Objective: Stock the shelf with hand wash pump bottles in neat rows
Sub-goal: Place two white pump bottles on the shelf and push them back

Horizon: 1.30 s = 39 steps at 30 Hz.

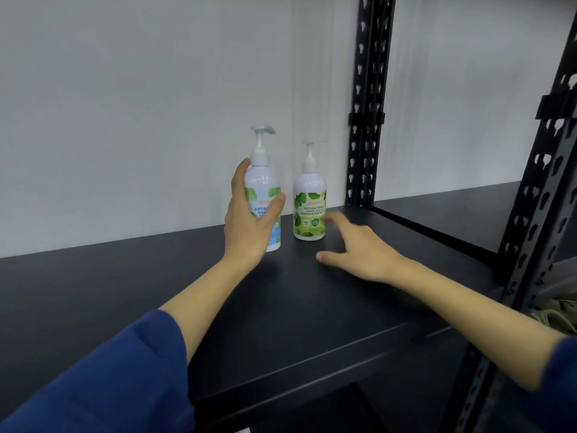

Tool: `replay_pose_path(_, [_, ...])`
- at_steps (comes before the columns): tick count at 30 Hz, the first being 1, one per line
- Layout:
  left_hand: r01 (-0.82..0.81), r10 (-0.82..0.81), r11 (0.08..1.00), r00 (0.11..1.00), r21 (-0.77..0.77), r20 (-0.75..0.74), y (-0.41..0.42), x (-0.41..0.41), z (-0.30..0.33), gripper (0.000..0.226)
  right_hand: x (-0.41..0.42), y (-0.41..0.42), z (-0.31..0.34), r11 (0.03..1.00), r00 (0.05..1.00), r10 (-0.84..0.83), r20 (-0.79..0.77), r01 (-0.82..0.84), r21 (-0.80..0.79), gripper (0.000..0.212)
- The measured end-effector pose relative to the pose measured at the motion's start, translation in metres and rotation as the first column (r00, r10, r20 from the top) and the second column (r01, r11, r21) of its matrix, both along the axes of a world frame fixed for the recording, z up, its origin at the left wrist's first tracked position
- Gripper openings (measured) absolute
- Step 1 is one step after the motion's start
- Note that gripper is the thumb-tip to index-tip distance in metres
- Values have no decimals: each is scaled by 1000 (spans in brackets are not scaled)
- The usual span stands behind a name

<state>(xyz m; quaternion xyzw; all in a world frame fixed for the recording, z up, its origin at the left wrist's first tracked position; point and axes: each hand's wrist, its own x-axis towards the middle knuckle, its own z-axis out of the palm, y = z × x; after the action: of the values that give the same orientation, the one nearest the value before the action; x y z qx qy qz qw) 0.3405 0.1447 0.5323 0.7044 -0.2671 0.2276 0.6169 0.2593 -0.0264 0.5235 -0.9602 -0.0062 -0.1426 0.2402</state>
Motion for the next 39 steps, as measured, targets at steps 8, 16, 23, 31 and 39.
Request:
replay_pose_path(8, [-31, 31, 999, 1000, 37, -5, 14, 14, 2, 64, -61, 8, -9, 996, 996, 63, -70, -67, -53, 37])
replay_pose_path(16, [0, 3, 998, 999, 57, -52, 27, 21, -7, 64, -59, 9, -12, 996, 995, 46, -92, -52, -69, 37])
replay_pose_path(23, [66, -58, 990, 996, 126, -61, 27, 17, -11, 66, -63, 11, -11, 997, 986, 22, -165, -34, -70, 39])
replay_pose_path(31, [36, -26, 974, 998, 222, -51, 44, 11, -7, 73, -74, 12, -10, 992, 973, -2, -231, -28, -125, 52])
replay_pose_path(39, [24, -1, 954, 997, 300, -79, 53, 14, -6, 93, -76, 14, -9, 994, 975, -19, -219, -4, -105, 48])
